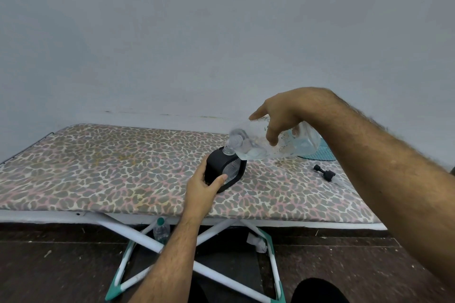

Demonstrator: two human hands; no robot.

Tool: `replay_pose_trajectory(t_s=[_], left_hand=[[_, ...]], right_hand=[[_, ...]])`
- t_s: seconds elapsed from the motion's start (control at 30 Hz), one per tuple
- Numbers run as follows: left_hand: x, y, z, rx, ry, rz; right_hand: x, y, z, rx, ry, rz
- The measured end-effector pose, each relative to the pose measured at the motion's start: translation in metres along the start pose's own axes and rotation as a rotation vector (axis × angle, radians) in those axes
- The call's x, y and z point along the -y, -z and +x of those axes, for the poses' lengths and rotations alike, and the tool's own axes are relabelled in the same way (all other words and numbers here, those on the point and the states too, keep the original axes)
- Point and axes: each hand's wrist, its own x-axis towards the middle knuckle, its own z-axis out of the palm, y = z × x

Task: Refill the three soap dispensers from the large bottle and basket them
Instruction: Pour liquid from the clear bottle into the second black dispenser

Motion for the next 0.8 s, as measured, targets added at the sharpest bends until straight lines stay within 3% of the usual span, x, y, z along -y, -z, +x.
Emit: replay_pose_trajectory(t_s=[0.43, 0.8], left_hand=[[-0.001, -0.001, -0.001, -0.008, 0.012, -0.018], [0.001, -0.002, 0.001, -0.013, 0.026, -0.006]], right_hand=[[-0.025, -0.022, 0.007, 0.013, 0.026, 0.053], [-0.062, -0.101, 0.002, -0.154, 0.119, 0.405]])
